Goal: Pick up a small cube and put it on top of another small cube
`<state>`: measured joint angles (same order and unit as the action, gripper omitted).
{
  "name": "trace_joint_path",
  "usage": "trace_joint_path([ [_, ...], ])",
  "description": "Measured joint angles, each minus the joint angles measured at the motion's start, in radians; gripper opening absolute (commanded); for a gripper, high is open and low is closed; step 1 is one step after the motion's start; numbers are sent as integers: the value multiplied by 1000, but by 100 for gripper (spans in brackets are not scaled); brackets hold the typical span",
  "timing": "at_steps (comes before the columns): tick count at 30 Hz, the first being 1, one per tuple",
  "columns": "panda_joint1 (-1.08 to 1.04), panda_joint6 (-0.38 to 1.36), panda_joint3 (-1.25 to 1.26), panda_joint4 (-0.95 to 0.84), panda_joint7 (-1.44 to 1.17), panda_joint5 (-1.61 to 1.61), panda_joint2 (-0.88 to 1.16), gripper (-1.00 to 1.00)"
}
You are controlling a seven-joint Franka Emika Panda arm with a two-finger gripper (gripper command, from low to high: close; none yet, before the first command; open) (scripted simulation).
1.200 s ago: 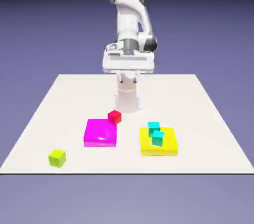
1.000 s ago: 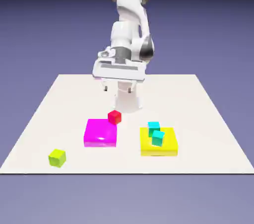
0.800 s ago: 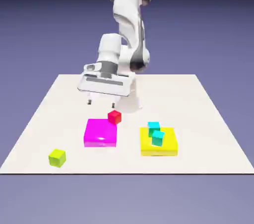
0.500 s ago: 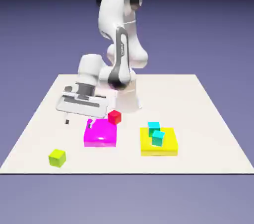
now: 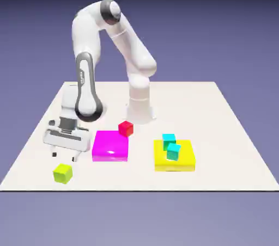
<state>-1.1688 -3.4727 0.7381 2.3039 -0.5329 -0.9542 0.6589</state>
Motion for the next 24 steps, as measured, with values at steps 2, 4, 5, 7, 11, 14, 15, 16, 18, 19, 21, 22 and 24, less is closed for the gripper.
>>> trace_joint_path([
  [2, 11, -33, -11, -40, -2, 32, 72, 0],
  [4, 22, -65, -21, -78, -3, 64, 143, -100],
  [5, 22, -65, -21, -78, -3, 64, 143, -100],
  [7, 16, -48, -16, -58, -2, 48, 107, -100],
  [11, -6, 18, 6, 21, 1, -17, -38, -100],
  [14, 8, 94, -8, 71, -43, -24, -135, -100],
  [15, 31, 136, -30, 82, -86, 0, -160, -100],
  [16, 54, 177, -53, 93, -130, 23, -185, -100],
  [18, 101, 261, -98, 115, -217, 70, -235, -100],
  [19, 124, 302, -121, 126, -260, 93, -260, -100],
  [21, 170, 386, -166, 148, -347, 140, -310, -100],
  [22, 193, 427, -189, 159, -391, 164, -336, -100],
  [24, 240, 511, -234, 181, -478, 211, -386, -100],
])
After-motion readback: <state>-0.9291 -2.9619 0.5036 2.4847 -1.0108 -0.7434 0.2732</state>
